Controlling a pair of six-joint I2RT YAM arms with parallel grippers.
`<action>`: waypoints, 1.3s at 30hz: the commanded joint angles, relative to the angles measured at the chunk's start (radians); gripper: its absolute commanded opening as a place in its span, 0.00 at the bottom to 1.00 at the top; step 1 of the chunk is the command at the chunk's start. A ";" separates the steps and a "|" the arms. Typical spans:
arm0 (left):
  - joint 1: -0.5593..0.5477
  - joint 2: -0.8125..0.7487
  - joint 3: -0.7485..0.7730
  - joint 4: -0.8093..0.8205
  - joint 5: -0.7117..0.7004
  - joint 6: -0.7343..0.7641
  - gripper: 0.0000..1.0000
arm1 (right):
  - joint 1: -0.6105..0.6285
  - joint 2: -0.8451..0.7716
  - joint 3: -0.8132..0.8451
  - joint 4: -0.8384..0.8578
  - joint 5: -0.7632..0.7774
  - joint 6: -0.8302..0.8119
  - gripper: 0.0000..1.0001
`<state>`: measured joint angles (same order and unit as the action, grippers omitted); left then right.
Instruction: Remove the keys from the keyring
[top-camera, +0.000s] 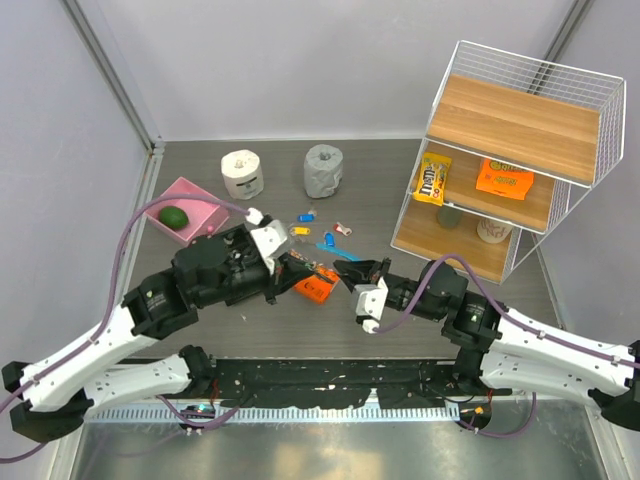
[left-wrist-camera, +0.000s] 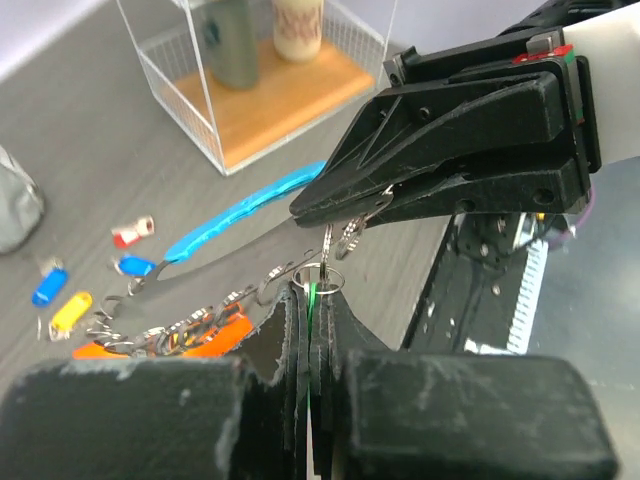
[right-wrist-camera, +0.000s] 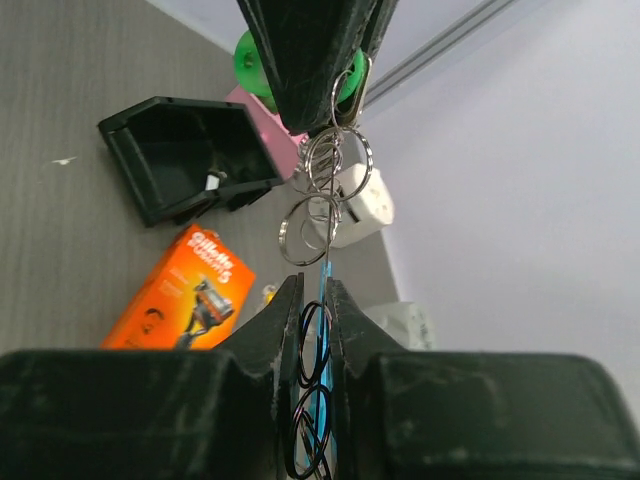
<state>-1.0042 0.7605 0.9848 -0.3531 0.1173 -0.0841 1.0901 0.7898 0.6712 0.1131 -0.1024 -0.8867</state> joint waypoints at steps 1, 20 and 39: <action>0.001 0.101 0.221 -0.312 0.025 -0.013 0.00 | -0.010 -0.046 -0.062 0.020 0.034 0.164 0.05; 0.001 0.414 0.606 -0.796 0.010 0.320 0.00 | -0.010 -0.307 -0.239 0.160 -0.184 0.537 0.56; 0.001 0.402 0.509 -0.675 0.038 0.348 0.00 | -0.012 -0.009 -0.088 0.357 -0.184 0.585 0.31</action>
<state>-1.0039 1.2228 1.5311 -1.1240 0.1093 0.2314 1.0824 0.7902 0.4934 0.4400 -0.2775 -0.2489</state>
